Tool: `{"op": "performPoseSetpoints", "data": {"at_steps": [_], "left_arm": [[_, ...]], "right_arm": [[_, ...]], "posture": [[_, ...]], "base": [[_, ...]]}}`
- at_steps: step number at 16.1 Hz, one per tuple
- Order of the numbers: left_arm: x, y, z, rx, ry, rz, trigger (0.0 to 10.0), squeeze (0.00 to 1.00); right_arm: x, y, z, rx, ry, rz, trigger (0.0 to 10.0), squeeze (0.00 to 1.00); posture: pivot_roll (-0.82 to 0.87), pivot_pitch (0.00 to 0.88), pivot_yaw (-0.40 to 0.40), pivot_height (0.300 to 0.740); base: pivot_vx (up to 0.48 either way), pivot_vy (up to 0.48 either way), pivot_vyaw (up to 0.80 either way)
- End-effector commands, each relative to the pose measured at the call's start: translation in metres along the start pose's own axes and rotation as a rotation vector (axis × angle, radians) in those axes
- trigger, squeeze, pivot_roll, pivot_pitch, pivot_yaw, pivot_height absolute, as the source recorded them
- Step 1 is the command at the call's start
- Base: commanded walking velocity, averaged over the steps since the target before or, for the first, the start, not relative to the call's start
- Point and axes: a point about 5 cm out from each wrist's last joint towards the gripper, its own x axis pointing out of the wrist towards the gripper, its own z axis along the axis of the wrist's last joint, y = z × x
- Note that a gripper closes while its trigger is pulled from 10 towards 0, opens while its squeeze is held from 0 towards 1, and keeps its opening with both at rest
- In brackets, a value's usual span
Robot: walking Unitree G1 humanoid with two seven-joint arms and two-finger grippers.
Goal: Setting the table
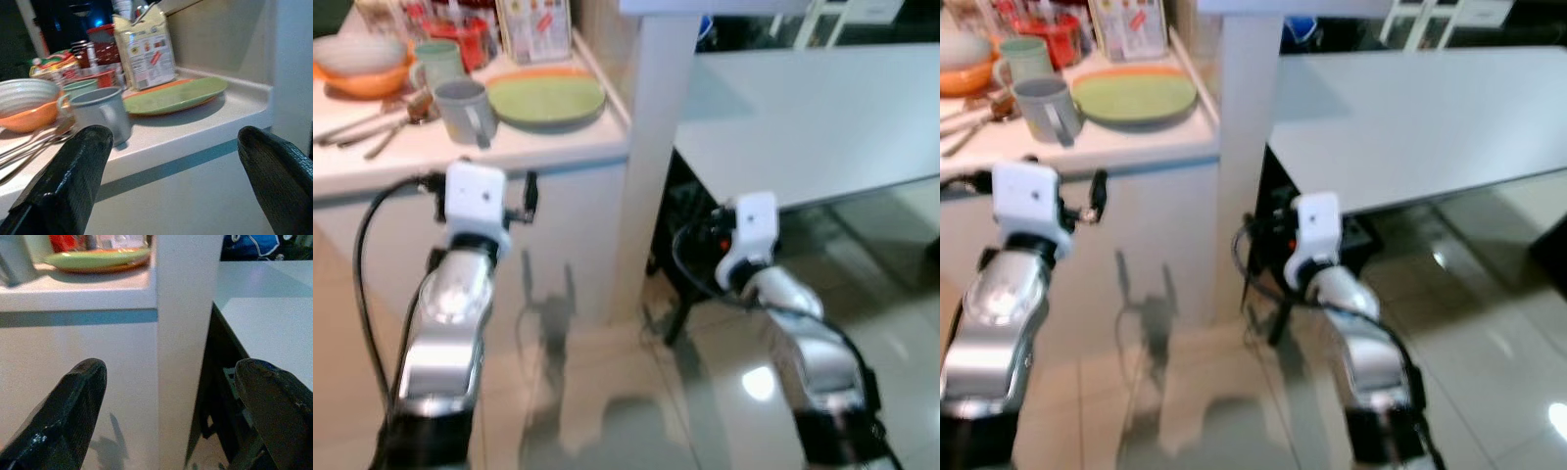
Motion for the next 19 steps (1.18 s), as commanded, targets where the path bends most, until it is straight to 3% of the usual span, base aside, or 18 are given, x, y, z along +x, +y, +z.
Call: {"op": "performPoseSetpoints", "data": {"at_steps": [1, 5, 16, 19], "left_arm": [[0.0027, -0.0011, 0.0027, 0.009, -0.014, -0.022, 10.0, 0.00], [0.0075, -0.0047, 0.0042, 0.010, -0.020, -0.072, 10.0, 0.00], [0.0074, -0.0036, 0.0019, 0.010, -0.024, -0.107, 10.0, 0.00], [0.0084, -0.0042, 0.0003, 0.014, -0.017, -0.116, 10.0, 0.00]], "right_arm": [[-0.0008, -0.0021, 0.0028, -0.003, -0.024, -0.014, 10.0, 0.00], [-0.0028, 0.0004, 0.0013, 0.006, -0.036, -0.035, 10.0, 0.00], [-0.0026, 0.0015, 0.0010, -0.024, -0.025, 0.014, 10.0, 0.00], [-0.0066, 0.0058, 0.0014, -0.096, -0.018, 0.104, 10.0, 0.00]], "posture": [[0.10, 0.000, -0.035, 0.740], [0.09, 0.000, 0.004, 0.740], [0.10, 0.000, -0.019, 0.740], [0.09, 0.000, -0.019, 0.740]], "base": [[0.319, 0.000, 0.00], [0.317, 0.000, 0.00], [0.316, 0.000, -0.08], [0.316, 0.000, 0.00]]}}
